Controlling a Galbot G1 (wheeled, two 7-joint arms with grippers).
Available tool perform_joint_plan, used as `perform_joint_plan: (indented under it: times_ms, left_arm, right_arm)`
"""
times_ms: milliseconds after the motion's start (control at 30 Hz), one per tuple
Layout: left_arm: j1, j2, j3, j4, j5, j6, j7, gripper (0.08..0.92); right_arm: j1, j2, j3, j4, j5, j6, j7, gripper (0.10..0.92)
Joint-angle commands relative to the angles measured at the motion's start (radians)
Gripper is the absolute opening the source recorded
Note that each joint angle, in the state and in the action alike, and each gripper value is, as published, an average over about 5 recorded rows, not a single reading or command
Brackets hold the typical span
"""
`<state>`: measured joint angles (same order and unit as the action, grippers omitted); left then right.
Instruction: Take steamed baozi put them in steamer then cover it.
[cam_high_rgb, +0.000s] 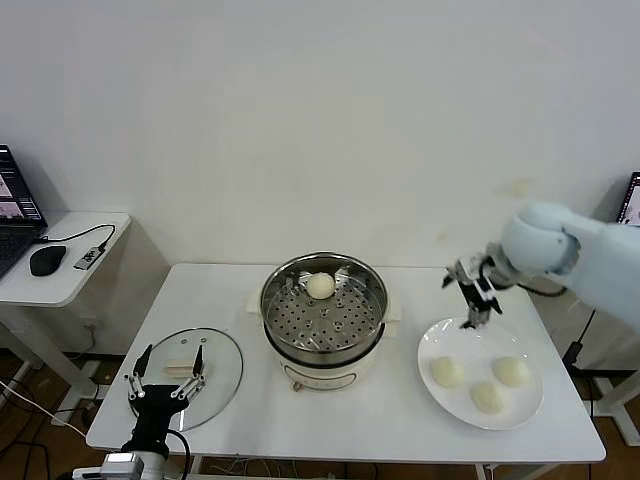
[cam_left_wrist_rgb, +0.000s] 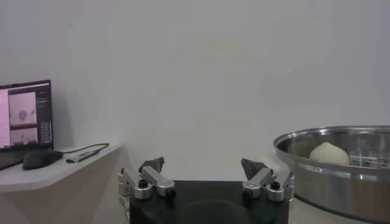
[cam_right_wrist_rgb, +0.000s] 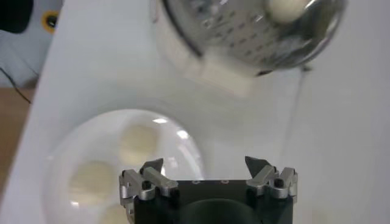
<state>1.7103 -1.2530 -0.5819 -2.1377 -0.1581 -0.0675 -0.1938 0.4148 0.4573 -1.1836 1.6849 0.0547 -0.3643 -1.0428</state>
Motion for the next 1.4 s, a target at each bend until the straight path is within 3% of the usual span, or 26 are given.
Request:
perform_joint_plan:
  times_ms: [33, 567, 1267, 1400]
  left_arm:
    - [0.001, -0.001, -0.002, -0.003, 0.003, 0.000, 0.000, 0.823]
    - [0.009, -0.012, -0.013, 0.004, 0.016, -0.001, 0.000, 0.823]
    - [0.020, -0.013, -0.033, -0.004, 0.022, -0.008, 0.000, 0.823]
    - [0.017, -0.016, -0.030, -0.003, 0.026, -0.008, -0.001, 0.823]
  right_arm:
    - [-0.356, -0.063, 0.228, -0.030, -0.126, 0.000, -0.009, 0.823]
    - [-0.563, 0.073, 0.379, -0.162, -0.187, 0.021, 0.043, 0.823]
    - [-0.599, 0.193, 0.400, -0.259, -0.225, 0.027, 0.066, 0.822]
    - [-0.593, 0.192, 0.405, -0.259, -0.227, 0.026, 0.067, 0.764]
